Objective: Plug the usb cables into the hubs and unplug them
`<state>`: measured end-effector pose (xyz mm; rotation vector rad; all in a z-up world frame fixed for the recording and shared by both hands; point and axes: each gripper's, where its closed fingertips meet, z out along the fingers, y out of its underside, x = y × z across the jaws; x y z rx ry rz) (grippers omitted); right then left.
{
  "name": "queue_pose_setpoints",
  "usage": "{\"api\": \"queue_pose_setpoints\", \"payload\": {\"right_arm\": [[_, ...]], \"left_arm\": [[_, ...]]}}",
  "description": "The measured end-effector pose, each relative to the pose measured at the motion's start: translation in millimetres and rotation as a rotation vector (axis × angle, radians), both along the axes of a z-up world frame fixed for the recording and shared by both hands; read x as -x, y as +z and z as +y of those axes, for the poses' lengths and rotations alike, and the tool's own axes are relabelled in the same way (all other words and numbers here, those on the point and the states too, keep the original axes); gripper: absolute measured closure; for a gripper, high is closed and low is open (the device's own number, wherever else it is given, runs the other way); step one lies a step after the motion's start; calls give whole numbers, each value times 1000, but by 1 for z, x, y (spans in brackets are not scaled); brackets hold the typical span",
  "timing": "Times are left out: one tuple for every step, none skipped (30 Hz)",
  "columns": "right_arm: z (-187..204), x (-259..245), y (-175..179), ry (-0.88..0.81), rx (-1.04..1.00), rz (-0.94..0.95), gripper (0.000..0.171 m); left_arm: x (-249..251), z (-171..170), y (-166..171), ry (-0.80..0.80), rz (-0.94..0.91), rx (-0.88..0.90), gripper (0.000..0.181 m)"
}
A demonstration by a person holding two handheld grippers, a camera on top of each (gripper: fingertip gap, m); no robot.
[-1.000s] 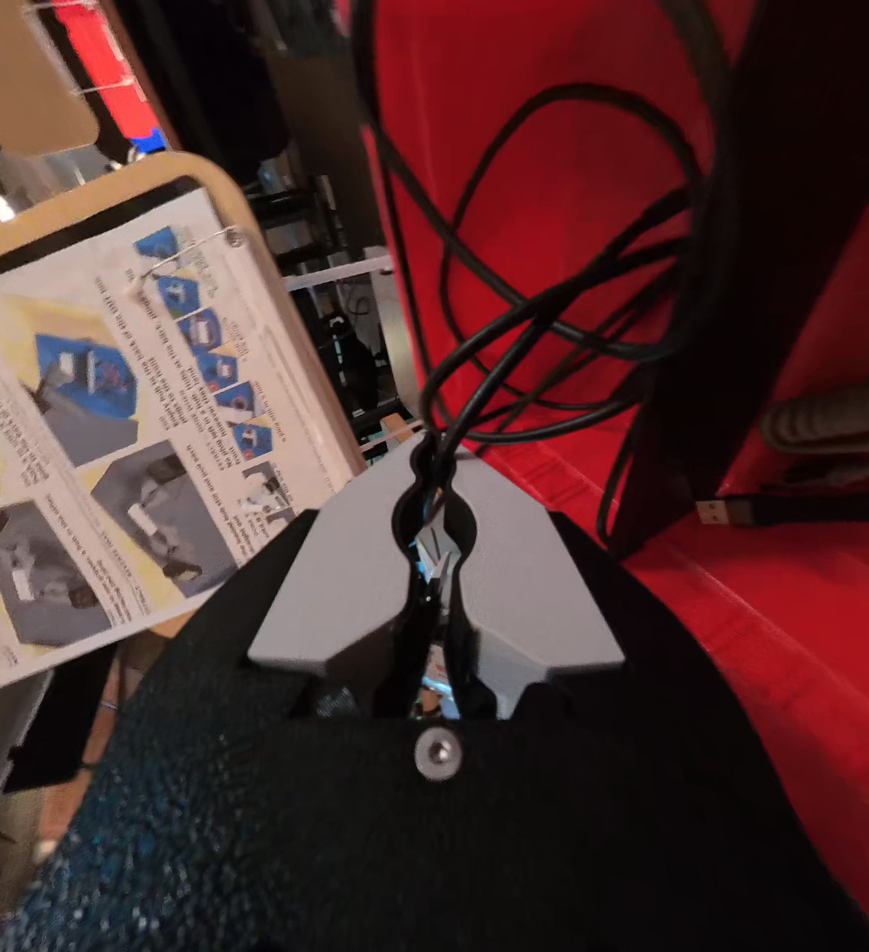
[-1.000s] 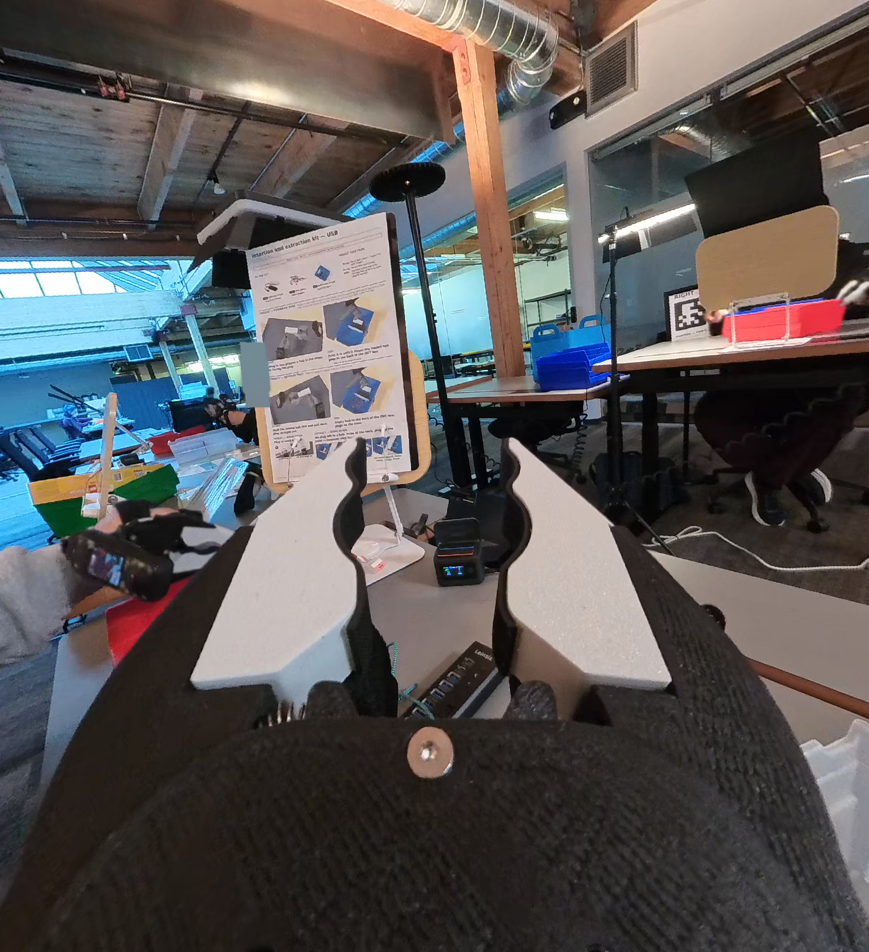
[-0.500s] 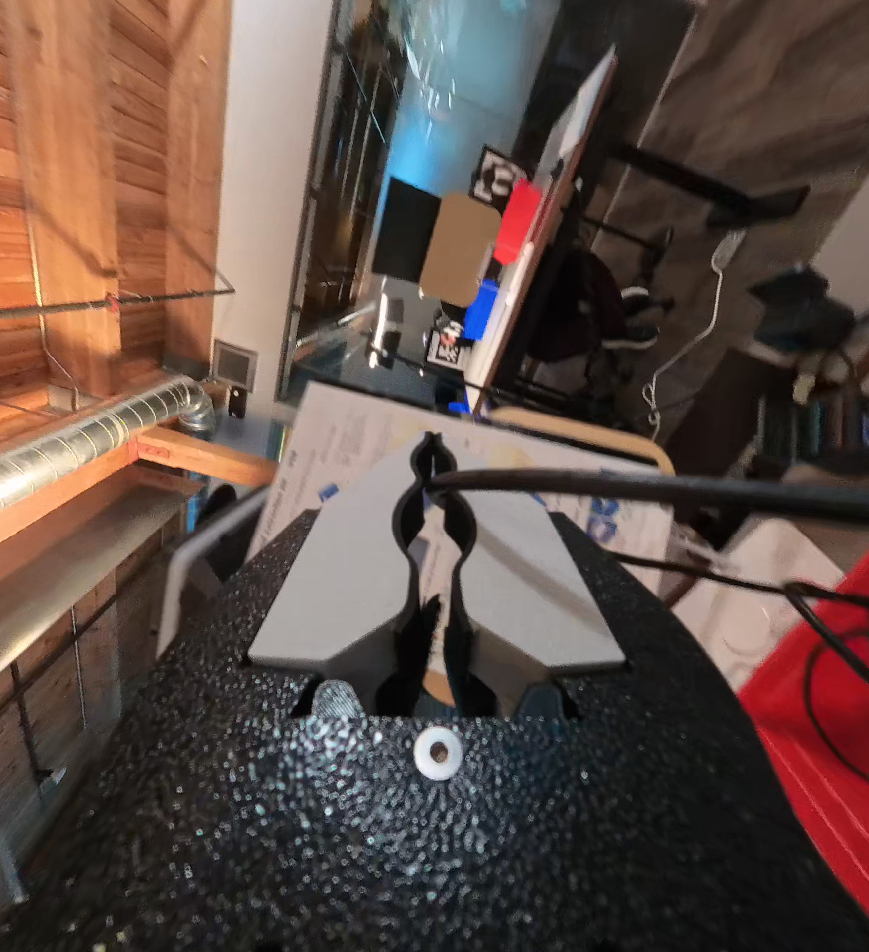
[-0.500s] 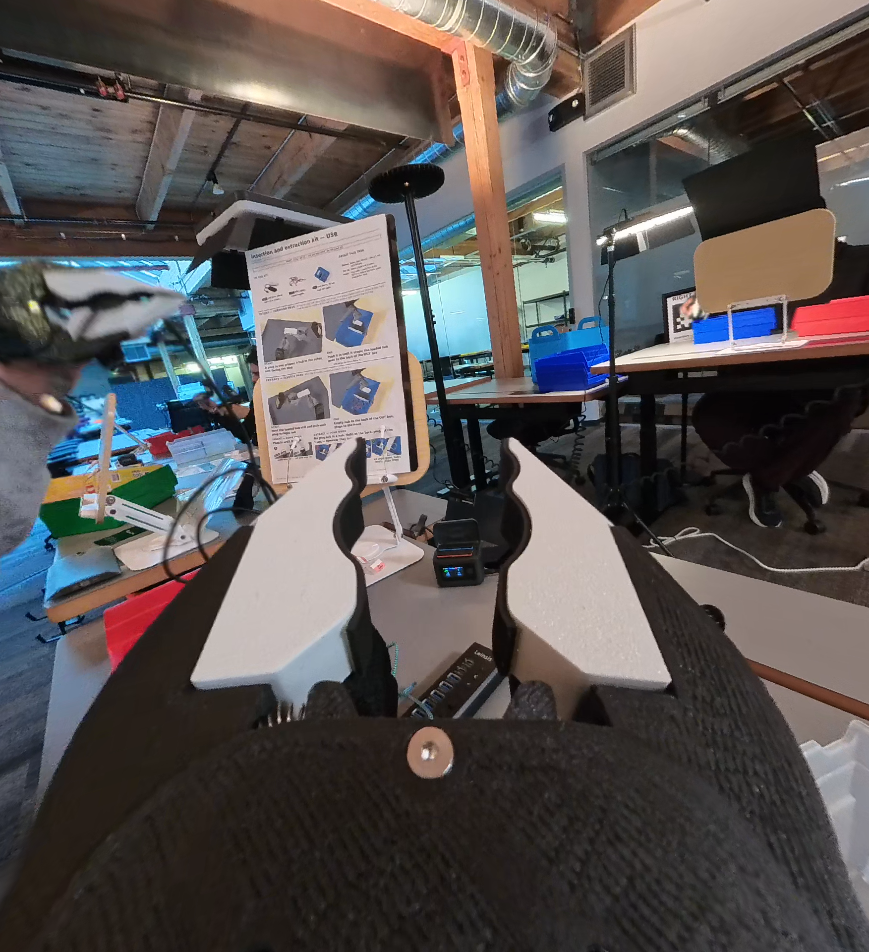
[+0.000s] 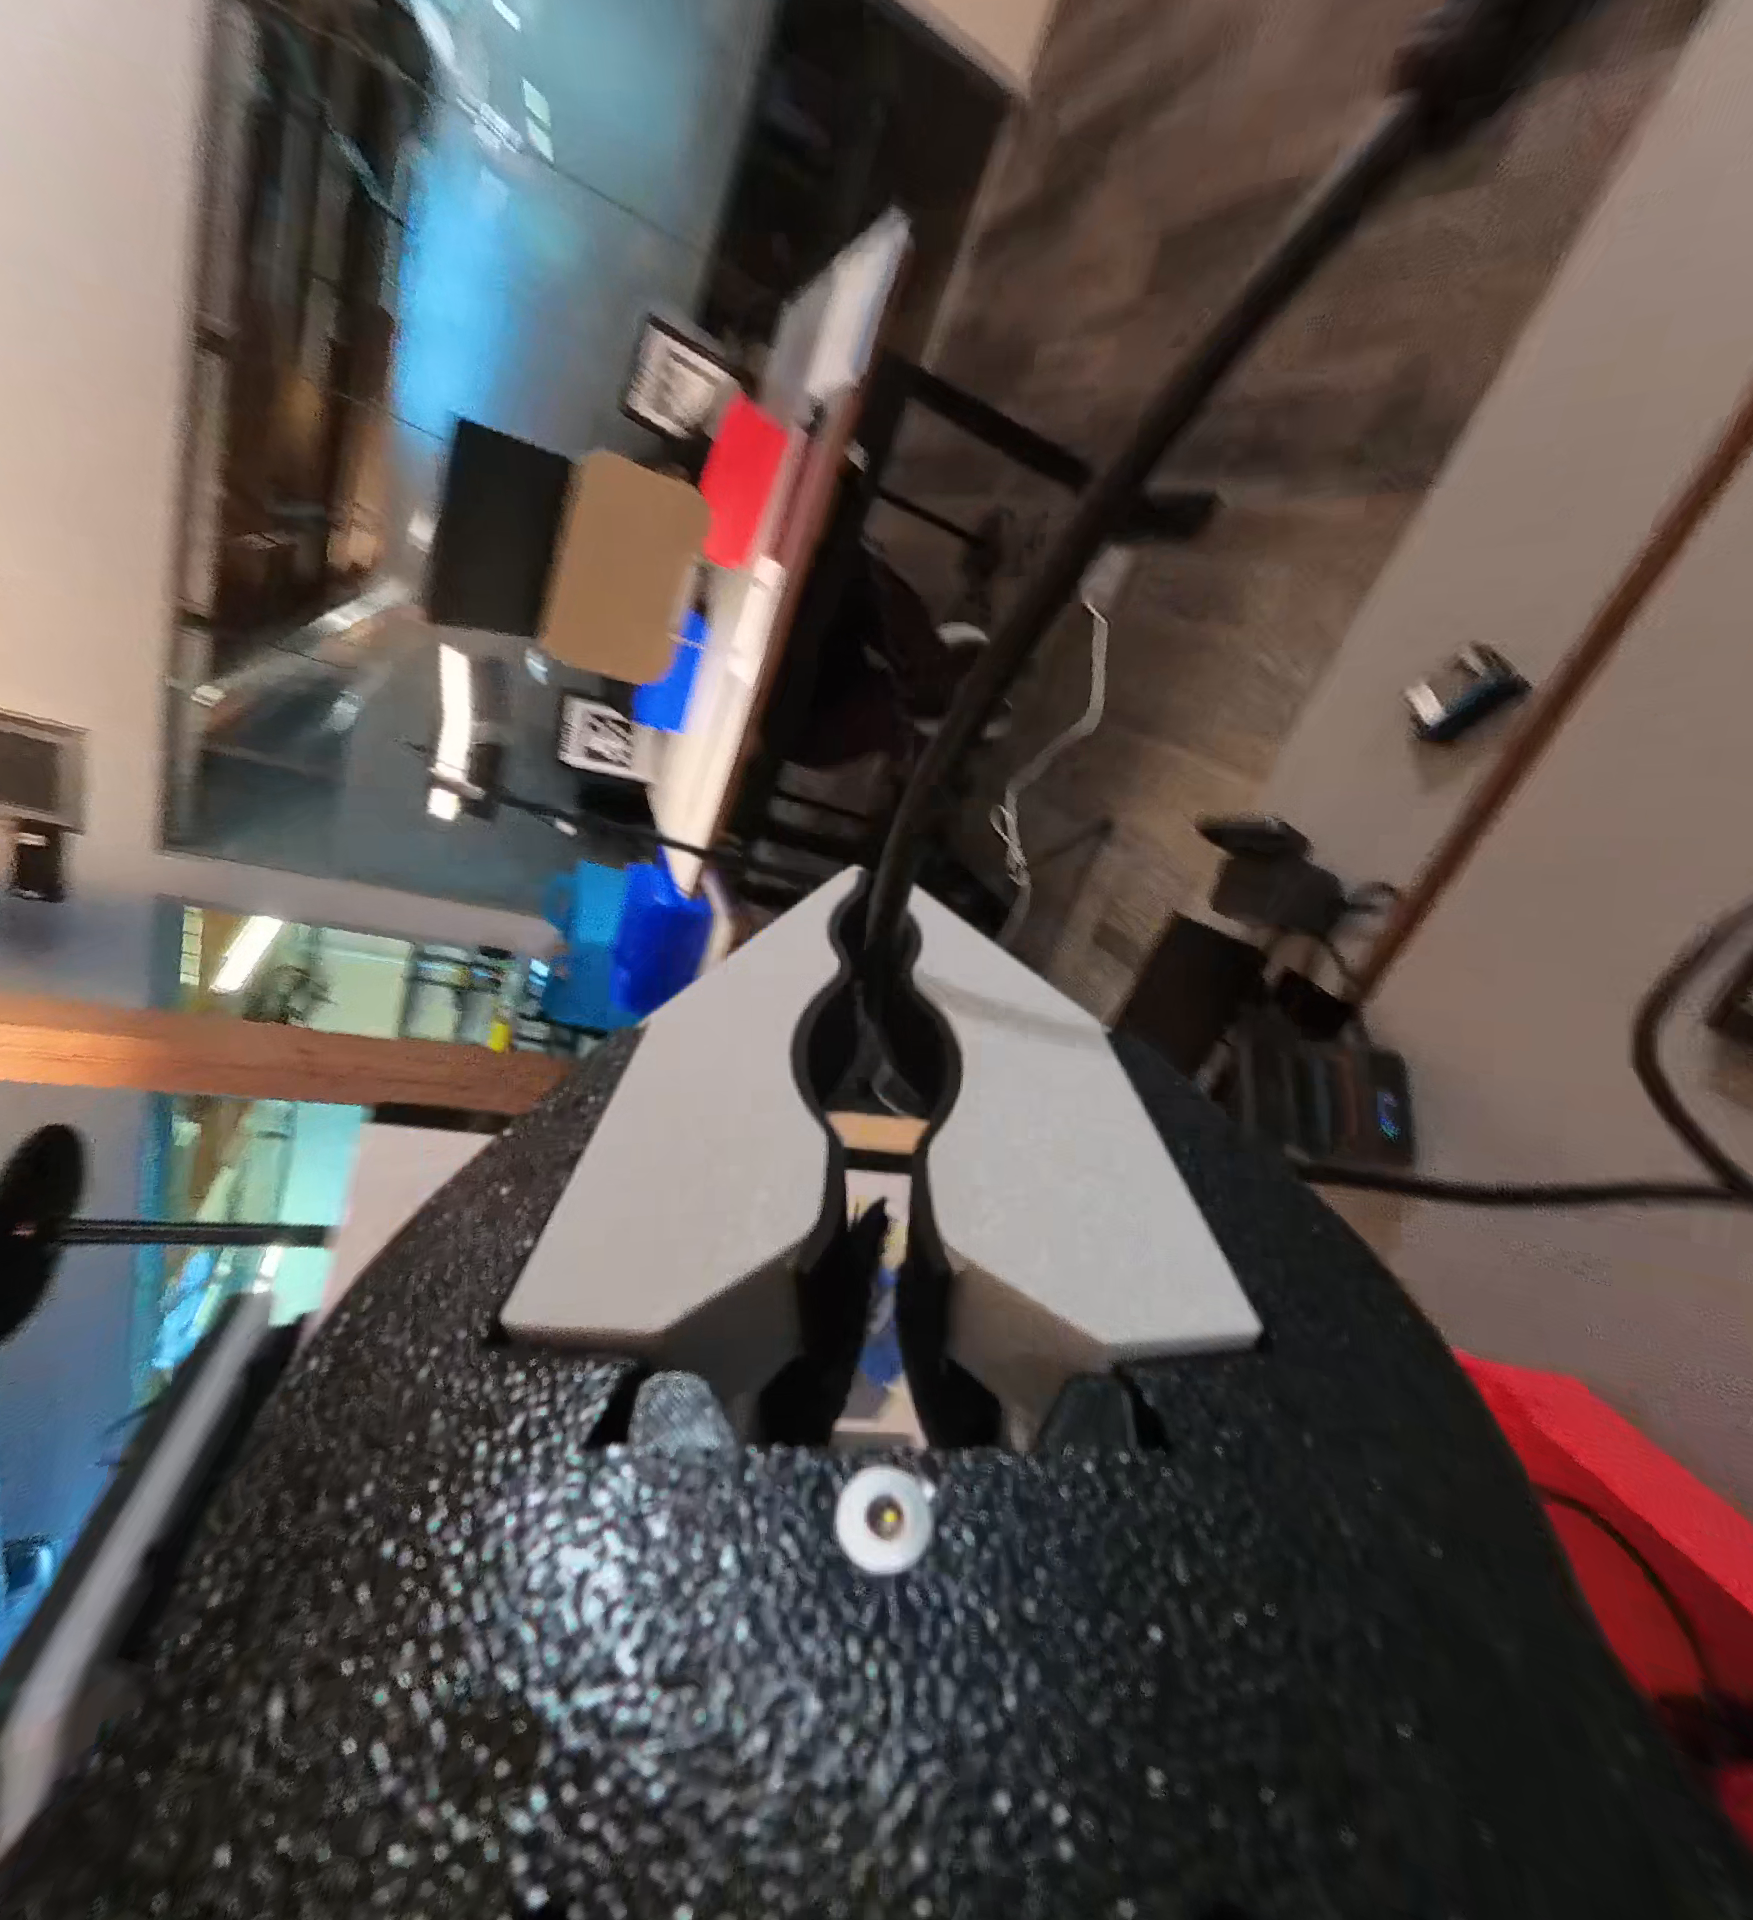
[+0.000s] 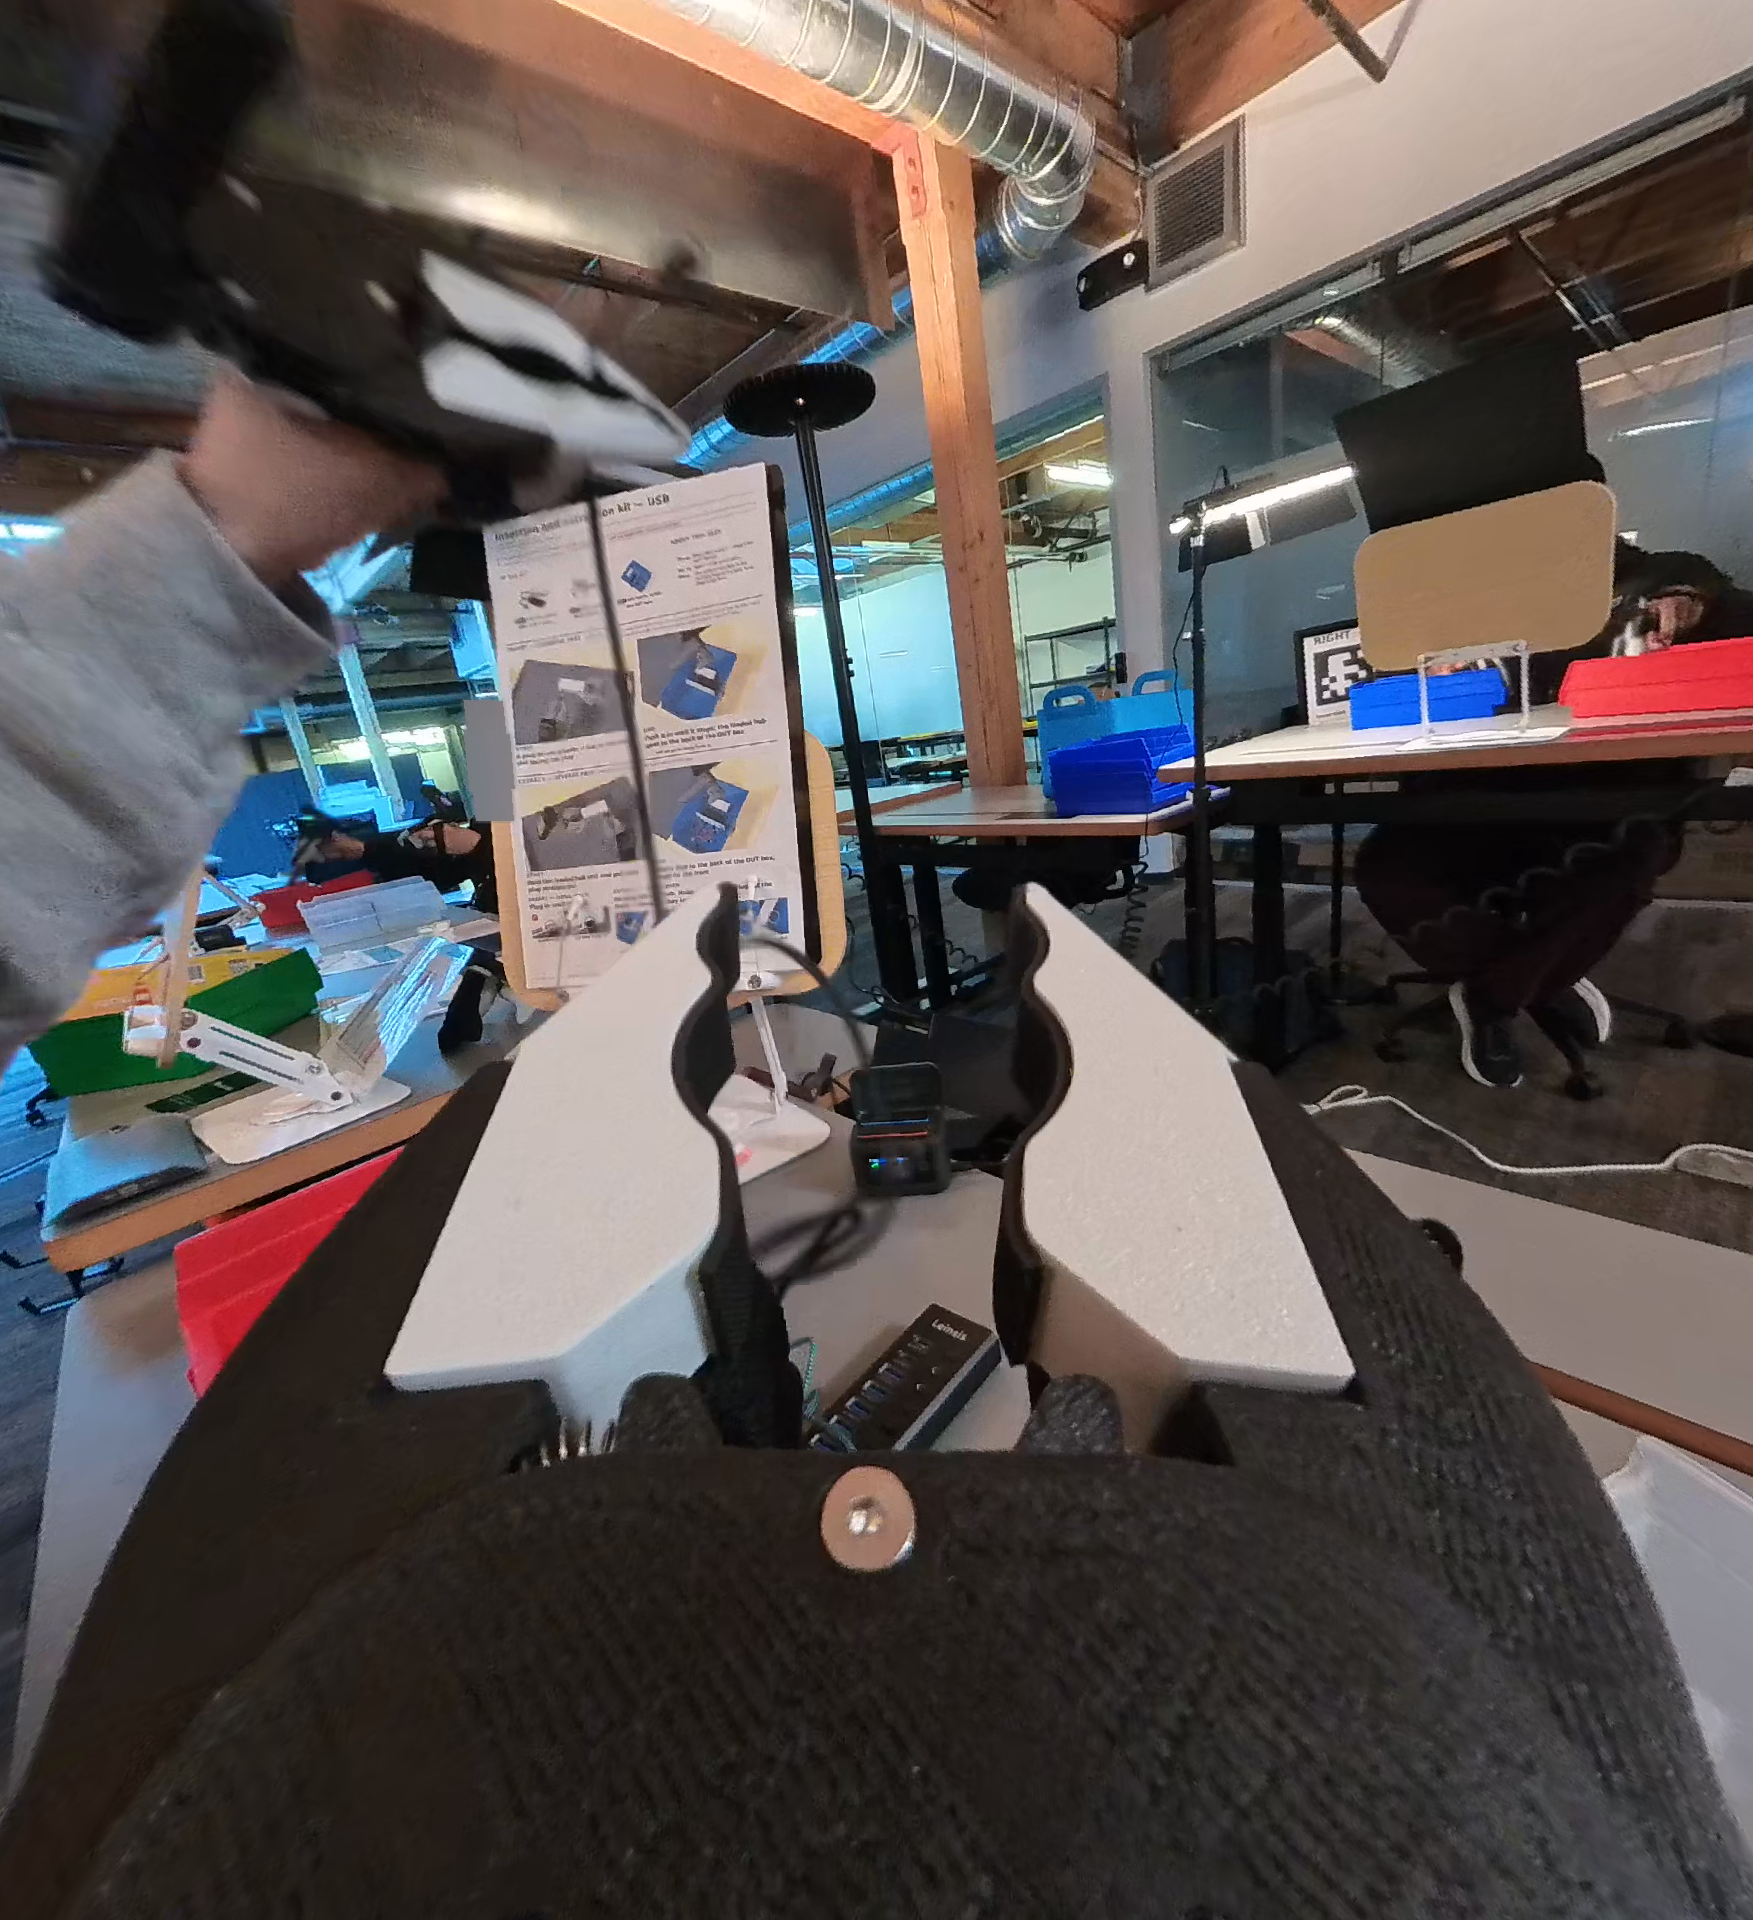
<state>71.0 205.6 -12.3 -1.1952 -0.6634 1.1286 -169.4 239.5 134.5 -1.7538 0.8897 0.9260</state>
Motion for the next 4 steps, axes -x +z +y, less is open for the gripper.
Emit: {"api": "queue_pose_setpoints", "payload": {"right_arm": [[0, -1, 0, 1, 0, 4, 121], [0, -2, 1, 3, 0, 9, 121], [0, -3, 1, 6, 1, 13, 121], [0, -3, 1, 9, 3, 15, 121]], "left_arm": [[6, 9, -26, 26, -3, 67, 181], [13, 15, -54, 46, -5, 133, 181], [17, 20, -81, 53, -9, 190, 181], [21, 22, -108, 63, -19, 248, 181]]}}
